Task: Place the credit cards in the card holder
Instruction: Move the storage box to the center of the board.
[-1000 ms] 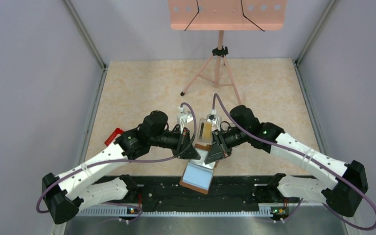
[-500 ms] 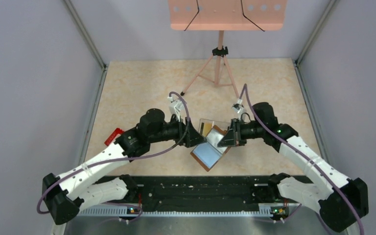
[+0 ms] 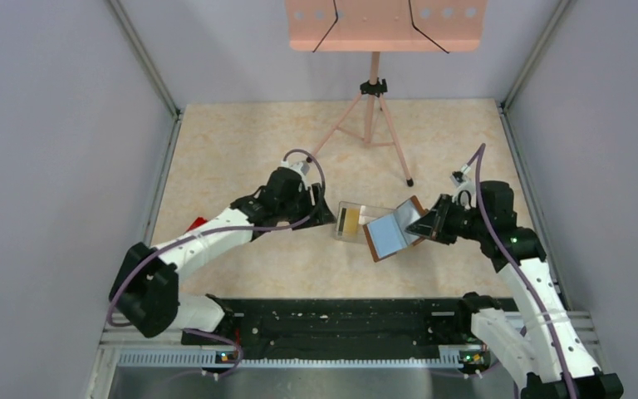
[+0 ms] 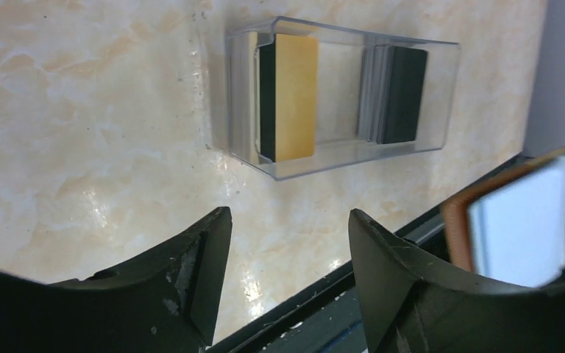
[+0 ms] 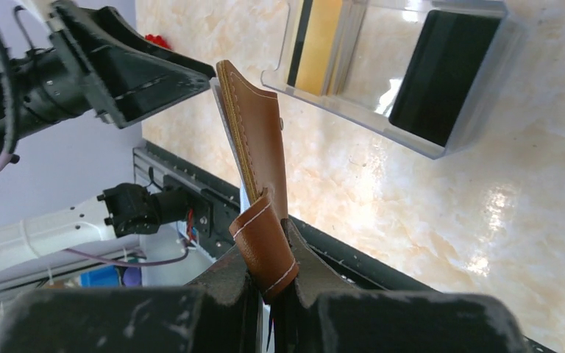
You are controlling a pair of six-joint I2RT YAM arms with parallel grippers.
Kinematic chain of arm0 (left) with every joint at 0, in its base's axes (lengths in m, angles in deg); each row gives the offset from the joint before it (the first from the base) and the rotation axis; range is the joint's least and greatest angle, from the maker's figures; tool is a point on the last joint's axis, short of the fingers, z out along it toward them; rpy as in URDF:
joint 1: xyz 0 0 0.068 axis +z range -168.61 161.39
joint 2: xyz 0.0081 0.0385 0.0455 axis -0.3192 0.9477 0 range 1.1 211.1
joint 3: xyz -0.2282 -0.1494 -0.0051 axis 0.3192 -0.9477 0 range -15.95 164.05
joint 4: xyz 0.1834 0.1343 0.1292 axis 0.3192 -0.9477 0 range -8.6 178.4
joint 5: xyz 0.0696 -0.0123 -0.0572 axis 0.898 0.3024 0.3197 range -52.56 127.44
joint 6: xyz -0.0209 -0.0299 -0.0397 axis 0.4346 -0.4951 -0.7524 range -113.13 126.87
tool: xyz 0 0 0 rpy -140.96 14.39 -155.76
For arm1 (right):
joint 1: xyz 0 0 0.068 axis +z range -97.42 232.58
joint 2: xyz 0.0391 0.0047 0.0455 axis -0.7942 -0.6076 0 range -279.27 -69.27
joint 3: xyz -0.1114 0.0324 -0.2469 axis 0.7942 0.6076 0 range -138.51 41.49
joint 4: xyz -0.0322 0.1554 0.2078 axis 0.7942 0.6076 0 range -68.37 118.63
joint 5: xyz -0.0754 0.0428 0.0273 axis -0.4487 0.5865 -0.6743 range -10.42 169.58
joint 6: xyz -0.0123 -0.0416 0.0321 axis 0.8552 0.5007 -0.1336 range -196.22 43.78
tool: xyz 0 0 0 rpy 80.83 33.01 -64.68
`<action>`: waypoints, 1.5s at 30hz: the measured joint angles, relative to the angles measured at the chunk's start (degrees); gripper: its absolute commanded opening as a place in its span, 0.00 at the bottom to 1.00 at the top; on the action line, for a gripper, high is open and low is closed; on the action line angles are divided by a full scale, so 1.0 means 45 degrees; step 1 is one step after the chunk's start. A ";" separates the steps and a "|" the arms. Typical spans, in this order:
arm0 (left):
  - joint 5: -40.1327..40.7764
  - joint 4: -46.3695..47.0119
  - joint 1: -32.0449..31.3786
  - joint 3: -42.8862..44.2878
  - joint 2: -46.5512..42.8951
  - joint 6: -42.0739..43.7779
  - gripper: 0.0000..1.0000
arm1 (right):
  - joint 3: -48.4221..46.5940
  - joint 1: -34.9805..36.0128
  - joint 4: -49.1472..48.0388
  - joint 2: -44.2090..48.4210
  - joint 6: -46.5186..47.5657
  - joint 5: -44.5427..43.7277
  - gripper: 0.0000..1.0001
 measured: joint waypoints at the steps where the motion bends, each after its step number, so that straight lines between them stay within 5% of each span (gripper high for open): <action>1: -0.0044 -0.0136 0.0015 0.0175 0.0476 0.0107 0.62 | -0.0083 0.0000 0.0112 0.0068 -0.0005 -0.0160 0.00; 6: -0.0695 -0.0544 0.0015 0.1511 0.2982 0.0495 0.54 | -0.0243 0.0000 0.0510 0.0170 0.0010 -0.0729 0.00; 18: -0.1161 -0.0695 0.0015 0.2123 0.4954 0.0908 0.32 | -0.0243 0.0000 0.1078 0.0170 0.0199 -0.1127 0.00; 26: -0.1253 -0.0457 -0.0010 0.2191 0.5032 0.0806 0.01 | -0.0243 0.0000 0.1078 0.0058 0.0204 -0.1127 0.00; 45: 0.0884 -0.2662 0.0219 0.1200 0.3021 0.1423 0.00 | -0.0573 0.0000 0.1175 -0.0214 0.0316 -0.1083 0.00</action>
